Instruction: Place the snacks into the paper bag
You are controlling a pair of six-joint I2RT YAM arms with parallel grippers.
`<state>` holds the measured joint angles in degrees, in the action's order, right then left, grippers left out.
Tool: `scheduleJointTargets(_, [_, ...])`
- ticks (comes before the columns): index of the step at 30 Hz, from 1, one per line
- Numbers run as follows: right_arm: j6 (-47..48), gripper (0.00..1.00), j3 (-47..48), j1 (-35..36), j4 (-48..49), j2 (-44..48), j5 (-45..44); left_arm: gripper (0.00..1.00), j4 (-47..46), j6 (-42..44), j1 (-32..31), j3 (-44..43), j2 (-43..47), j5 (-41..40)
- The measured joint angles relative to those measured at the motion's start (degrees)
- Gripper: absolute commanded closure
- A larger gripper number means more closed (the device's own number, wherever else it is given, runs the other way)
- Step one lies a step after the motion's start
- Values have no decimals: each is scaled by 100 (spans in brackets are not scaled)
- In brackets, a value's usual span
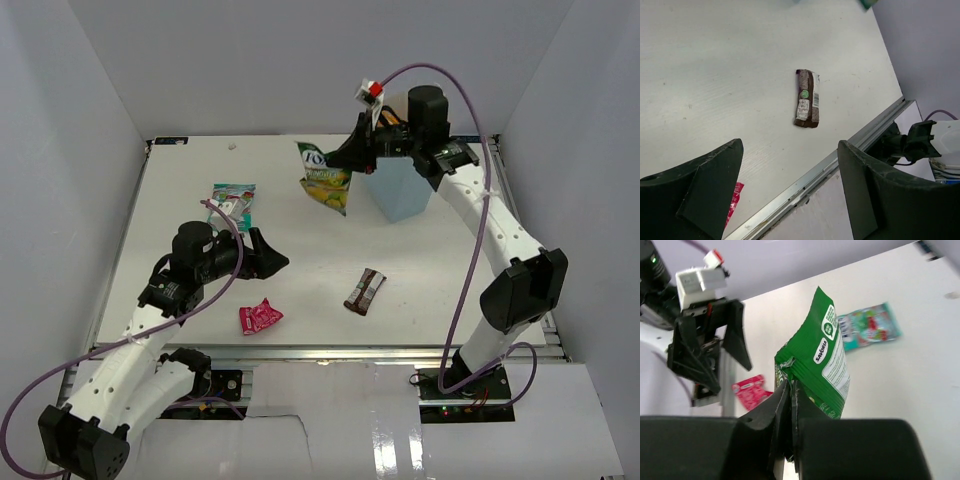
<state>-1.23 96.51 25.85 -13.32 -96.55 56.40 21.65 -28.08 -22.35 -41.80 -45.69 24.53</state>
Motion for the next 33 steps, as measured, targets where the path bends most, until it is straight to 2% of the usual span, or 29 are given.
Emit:
scheduleJointTargets(9, [330,92,2006,-1097,-160,22,-1003,13,129,-26,0,94,-116,-514])
scheduleJointTargets(14, [516,92,2551,-1622,-107,35,-1773,12,197,-33,0,94,-142,-769])
scheduleJointTargets(20, [1008,92,2490,-1880,-111,-140,-2461,12,321,-44,0,92,-212,-960])
scheduleJointTargets(33, [2566,92,1386,-1906,-306,-734,-3530,12,498,-166,0,94,-181,-1104])
